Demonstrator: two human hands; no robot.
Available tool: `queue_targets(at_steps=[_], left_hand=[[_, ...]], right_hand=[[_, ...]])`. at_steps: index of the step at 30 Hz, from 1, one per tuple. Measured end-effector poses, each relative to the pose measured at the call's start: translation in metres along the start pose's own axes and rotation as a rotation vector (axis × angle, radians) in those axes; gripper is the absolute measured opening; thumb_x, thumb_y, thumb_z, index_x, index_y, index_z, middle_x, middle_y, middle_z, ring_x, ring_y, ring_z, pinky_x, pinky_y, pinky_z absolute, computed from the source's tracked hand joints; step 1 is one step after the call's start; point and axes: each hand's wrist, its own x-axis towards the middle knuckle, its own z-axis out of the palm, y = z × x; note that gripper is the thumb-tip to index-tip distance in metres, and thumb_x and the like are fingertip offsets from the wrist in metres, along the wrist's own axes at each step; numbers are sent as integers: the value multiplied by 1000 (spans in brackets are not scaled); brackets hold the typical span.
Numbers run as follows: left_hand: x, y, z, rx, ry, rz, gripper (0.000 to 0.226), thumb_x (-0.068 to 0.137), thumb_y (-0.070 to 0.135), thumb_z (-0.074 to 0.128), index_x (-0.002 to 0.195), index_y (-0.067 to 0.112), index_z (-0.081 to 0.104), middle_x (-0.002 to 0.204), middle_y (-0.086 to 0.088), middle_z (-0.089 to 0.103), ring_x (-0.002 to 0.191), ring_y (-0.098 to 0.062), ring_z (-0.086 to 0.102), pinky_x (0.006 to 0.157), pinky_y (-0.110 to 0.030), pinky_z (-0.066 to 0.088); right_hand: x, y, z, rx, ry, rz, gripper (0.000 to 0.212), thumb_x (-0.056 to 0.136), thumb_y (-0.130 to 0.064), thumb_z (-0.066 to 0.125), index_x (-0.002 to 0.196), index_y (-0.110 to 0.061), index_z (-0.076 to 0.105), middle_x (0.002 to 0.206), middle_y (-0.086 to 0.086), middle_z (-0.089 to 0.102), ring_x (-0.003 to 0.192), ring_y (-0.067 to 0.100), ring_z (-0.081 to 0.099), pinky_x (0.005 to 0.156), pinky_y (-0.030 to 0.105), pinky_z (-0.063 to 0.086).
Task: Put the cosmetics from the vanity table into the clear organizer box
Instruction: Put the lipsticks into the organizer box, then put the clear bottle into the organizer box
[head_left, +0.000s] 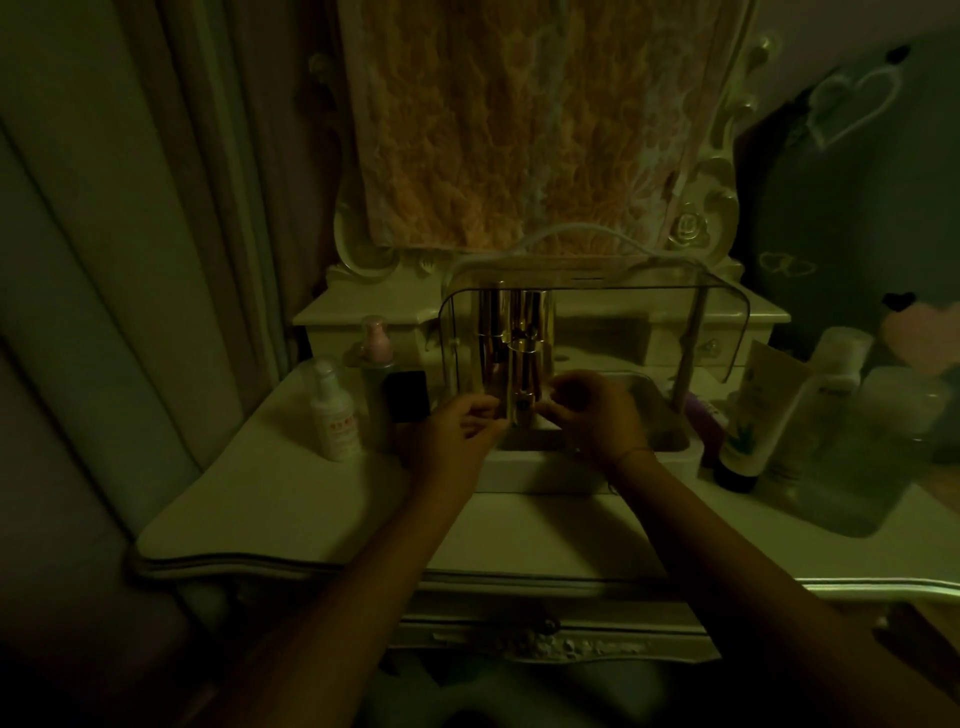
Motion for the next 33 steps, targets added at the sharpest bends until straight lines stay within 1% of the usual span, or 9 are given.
queue_targets(at_steps=[5, 9, 12, 17, 19, 22, 25, 30, 33], left_hand=[[-19, -3, -16, -58, 44, 5, 22, 80, 9, 66, 101, 15, 64, 93, 4, 62, 83, -1, 60, 67, -5, 48], [-36, 2, -18, -103, 98, 29, 17, 79, 10, 67, 90, 23, 65, 84, 15, 62, 76, 9, 60, 65, -4, 47], [-47, 11, -5, -156, 87, 26, 18, 78, 11, 68, 84, 27, 65, 81, 10, 65, 76, 1, 62, 66, -7, 48], [-62, 27, 33, -190, -46, 50, 19, 78, 15, 69, 88, 31, 64, 90, 6, 67, 80, -2, 63, 69, -12, 51], [-66, 34, 51, -192, -110, 64, 21, 78, 18, 69, 86, 36, 63, 93, 8, 66, 83, -4, 63, 71, -18, 53], [-72, 47, 81, -187, -197, 82, 22, 78, 21, 69, 84, 41, 61, 90, 12, 65, 81, 1, 60, 70, -15, 51], [-79, 60, 113, -191, -292, 81, 18, 77, 24, 70, 88, 37, 64, 92, 12, 66, 82, 3, 59, 69, -10, 48], [-90, 77, 159, -190, -393, 80, 21, 77, 21, 71, 96, 26, 66, 96, 6, 66, 81, 1, 59, 69, -10, 48], [-95, 85, 182, -187, -449, 74, 27, 78, 19, 70, 104, 20, 65, 103, 2, 65, 86, -3, 59, 78, -21, 52]], right_hand=[[-37, -5, -6, 70, 115, -106, 30, 77, -17, 69, 105, -19, 59, 99, -2, 62, 89, 7, 58, 81, 23, 50], [-64, 1, -19, 111, 170, -134, 31, 78, -19, 69, 107, -22, 58, 104, -3, 62, 94, 6, 58, 78, 15, 48], [-76, 5, -32, 122, 216, -131, 32, 77, -18, 70, 106, -27, 57, 99, -7, 62, 92, 0, 58, 75, 6, 48], [-92, 12, -65, 144, 331, -120, 29, 76, -17, 71, 103, -16, 62, 100, -1, 66, 92, 6, 63, 80, 16, 51], [-100, 18, -85, 159, 357, -98, 27, 77, -19, 69, 104, -17, 63, 102, -3, 68, 93, 2, 64, 80, 14, 51], [-113, 30, -113, 196, 409, -36, 26, 78, -21, 68, 103, -21, 62, 96, -6, 69, 87, -1, 65, 75, 15, 53], [-126, 48, -137, 151, 502, -12, 24, 75, -19, 71, 97, -26, 62, 85, -12, 66, 77, -6, 64, 65, 9, 50], [-140, 85, -165, 140, 587, 65, 24, 74, -17, 73, 95, -24, 63, 86, -4, 67, 82, 5, 63, 70, 20, 48], [-139, 99, -179, 142, 634, 90, 22, 73, -17, 74, 91, -21, 63, 83, -3, 66, 78, 6, 63, 67, 16, 51]])
